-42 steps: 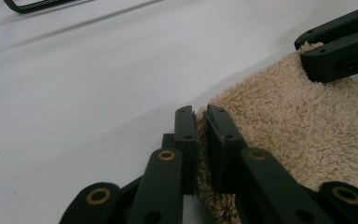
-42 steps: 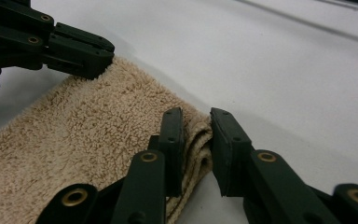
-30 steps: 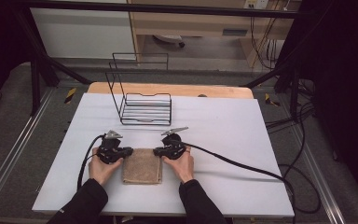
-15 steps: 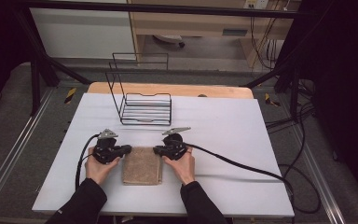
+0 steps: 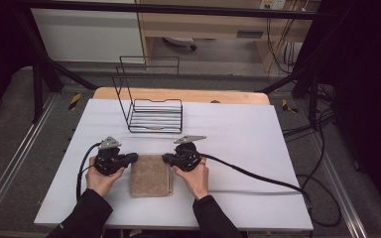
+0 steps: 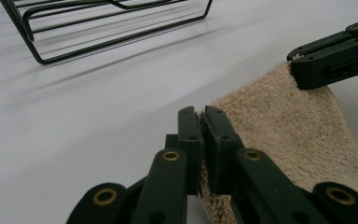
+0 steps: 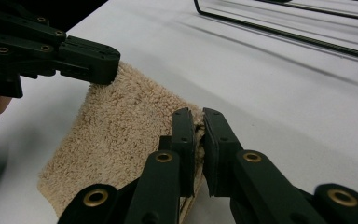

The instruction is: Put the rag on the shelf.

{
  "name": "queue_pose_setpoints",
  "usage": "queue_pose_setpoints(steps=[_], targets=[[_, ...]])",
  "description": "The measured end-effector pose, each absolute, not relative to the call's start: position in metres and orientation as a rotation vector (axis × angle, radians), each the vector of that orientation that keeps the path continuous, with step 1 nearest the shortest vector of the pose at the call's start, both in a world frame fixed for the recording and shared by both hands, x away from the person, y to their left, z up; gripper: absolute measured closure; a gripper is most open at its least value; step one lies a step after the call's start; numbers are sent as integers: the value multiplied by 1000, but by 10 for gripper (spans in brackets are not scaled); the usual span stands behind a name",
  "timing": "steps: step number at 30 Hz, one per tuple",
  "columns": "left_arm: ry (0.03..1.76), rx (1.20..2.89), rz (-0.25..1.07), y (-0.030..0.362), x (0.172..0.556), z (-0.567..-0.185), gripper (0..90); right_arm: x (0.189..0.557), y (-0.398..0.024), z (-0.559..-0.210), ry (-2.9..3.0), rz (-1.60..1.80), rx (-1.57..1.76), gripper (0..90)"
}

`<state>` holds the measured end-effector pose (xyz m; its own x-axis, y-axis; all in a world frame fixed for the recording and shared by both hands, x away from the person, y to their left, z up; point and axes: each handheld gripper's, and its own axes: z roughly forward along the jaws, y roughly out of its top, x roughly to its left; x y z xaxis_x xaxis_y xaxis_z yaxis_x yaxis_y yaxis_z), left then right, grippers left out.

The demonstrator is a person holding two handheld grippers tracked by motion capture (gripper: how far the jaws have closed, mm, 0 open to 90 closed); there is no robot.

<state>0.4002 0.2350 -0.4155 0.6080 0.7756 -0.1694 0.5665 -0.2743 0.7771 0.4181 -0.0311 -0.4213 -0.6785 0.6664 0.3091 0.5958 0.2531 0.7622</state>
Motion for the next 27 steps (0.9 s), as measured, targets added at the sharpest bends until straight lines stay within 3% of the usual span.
queue_pose_setpoints(steps=[27], targets=[[983, 1896, 371, 233, 382, -382, 859, 405, -44, -389, 2308, 1551, 1133, 843]])
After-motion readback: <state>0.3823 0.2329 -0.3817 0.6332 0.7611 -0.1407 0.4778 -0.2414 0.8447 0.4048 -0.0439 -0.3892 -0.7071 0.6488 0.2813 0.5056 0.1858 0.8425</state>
